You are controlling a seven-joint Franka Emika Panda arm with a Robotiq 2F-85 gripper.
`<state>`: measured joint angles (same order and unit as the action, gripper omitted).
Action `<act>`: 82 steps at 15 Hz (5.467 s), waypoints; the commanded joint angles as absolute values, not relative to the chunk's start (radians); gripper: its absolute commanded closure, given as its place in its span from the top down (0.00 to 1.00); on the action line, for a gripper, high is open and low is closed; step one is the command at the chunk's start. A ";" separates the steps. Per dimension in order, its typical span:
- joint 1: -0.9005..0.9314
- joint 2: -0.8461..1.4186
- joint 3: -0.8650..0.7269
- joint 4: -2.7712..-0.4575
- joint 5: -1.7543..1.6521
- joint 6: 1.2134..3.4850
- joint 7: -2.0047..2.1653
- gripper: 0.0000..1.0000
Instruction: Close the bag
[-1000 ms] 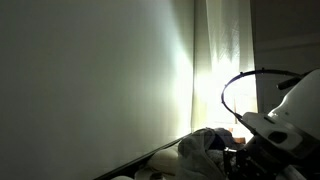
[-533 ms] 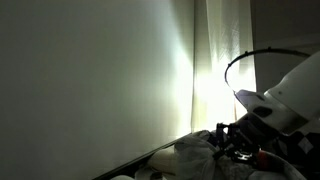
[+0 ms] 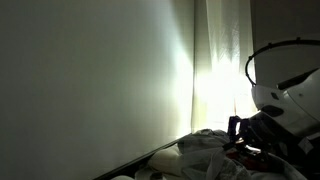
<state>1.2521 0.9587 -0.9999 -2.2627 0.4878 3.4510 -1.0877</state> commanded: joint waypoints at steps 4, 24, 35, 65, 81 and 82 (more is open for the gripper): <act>1.333 1.188 -1.074 -2.273 0.768 3.373 -0.995 0.01; 1.329 1.426 -1.206 -2.303 0.577 3.091 -0.505 0.02; 1.325 1.422 -1.211 -2.310 0.555 3.089 -0.492 0.02; 1.512 1.444 -1.357 -2.343 0.051 2.886 0.032 1.00; 1.195 0.894 -1.441 -2.302 -0.428 3.476 -0.271 1.00; 1.165 0.843 -1.411 -2.296 -0.408 3.472 -0.336 1.00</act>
<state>1.2506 1.0403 -1.4604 -2.3229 -0.3556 3.4742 -0.1989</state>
